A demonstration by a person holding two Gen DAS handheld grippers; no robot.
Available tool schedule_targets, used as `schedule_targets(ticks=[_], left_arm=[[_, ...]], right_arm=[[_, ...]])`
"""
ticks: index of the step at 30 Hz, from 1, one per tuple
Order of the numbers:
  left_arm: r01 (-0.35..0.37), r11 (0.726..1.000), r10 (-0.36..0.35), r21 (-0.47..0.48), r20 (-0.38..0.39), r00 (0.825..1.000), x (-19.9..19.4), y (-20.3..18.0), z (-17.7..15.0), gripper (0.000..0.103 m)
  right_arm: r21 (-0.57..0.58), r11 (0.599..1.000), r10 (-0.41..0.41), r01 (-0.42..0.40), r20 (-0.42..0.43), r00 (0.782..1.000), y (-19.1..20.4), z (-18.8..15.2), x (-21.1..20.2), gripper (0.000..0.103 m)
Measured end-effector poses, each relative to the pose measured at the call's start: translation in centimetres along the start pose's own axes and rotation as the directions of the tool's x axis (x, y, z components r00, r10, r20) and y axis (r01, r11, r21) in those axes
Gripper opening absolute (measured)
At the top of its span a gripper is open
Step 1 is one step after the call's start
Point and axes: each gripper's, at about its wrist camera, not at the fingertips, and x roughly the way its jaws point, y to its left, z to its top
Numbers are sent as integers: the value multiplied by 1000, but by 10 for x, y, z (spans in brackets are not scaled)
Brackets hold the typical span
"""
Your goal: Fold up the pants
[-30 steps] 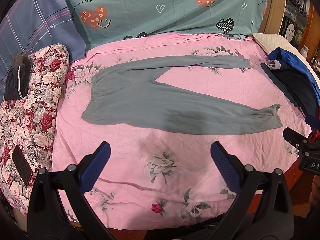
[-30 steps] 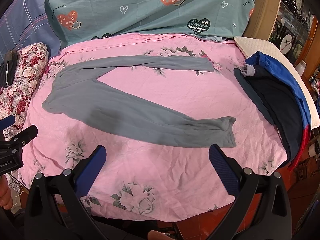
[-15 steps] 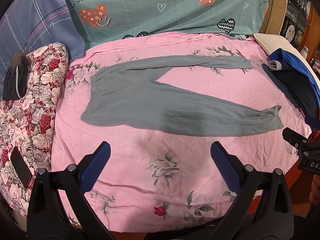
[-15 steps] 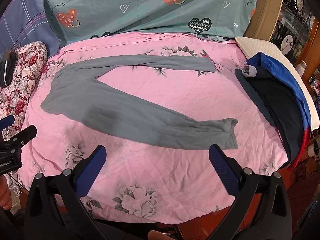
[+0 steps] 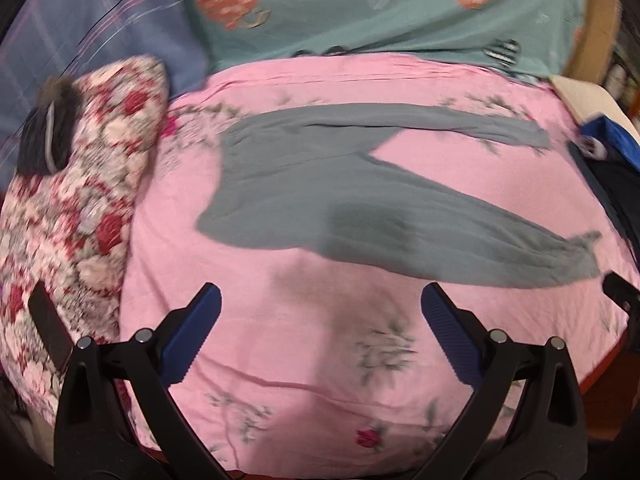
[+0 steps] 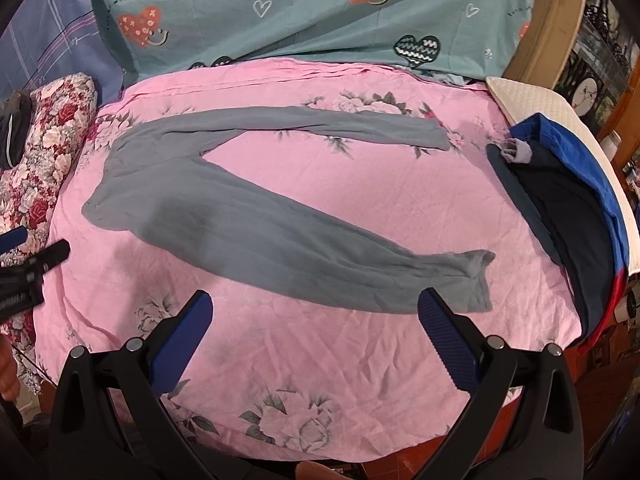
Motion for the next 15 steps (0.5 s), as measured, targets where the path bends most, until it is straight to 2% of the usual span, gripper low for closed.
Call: schedule_targets(ticks=[4,7,8,10,13,15], left_arm=[[-88,988,85,-130,-32,996,18,69,-3,101],[-149,968,140,-204,-56,989,25,116,-11,101],[-161,958,149,-236,-67,986,27,133,-15,101],[-174,939,155,-295,-88,984,32,162,-24,101],[-185,920,154,-346,-116,981,40,192,-39,101],[-195,909,153,-367,-140,978,47,207,-48,101]], right_arm=[[-103,992,67,-68,-7,998,42,16,17,102],[-233,964,137,-131,8,991,87,28,31,102],[-286,946,162,-151,15,987,105,33,37,102],[-389,903,212,-183,31,977,142,40,51,93],[-509,819,307,-266,-3,952,199,50,82,78],[-585,754,352,-298,-23,936,237,53,102,77]])
